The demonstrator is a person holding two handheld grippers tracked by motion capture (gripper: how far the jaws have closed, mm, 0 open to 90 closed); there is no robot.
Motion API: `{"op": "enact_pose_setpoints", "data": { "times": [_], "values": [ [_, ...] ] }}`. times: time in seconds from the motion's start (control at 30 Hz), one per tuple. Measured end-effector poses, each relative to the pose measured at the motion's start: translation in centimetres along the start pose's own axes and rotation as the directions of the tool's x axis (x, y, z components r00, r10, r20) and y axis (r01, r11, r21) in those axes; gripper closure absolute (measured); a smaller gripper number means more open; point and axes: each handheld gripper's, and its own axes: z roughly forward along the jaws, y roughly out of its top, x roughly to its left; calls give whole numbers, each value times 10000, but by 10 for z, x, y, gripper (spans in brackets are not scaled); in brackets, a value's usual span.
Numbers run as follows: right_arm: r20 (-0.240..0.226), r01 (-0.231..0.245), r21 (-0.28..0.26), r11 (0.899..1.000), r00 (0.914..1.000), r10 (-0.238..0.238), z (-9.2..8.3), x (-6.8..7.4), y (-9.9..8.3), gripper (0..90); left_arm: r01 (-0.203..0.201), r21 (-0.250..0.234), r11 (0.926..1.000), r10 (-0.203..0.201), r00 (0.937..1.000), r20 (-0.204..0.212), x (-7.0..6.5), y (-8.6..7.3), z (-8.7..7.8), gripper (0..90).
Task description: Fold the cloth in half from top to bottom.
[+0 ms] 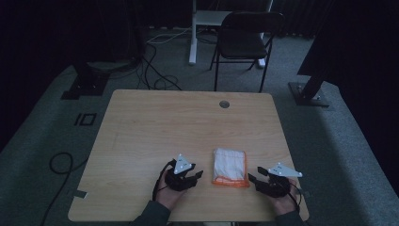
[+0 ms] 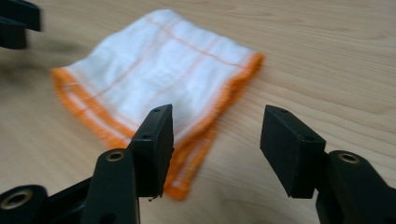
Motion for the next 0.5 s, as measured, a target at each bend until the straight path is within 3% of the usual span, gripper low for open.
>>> {"op": "enact_pose_setpoints", "data": {
  "times": [0.17, 0.5],
  "values": [
    [590, -435, 65, 9990, 9973, 430, 1, -13, -3, 438, 255, -102, 9996, -260, 9985, -476, 16, -2, -7, 570],
    [882, -707, 156, 9974, 9937, 690, 3, -20, -5, 439, 440, -214, 9988, -458, 9951, -872, 30, -2, -16, 575]
  ]
}}
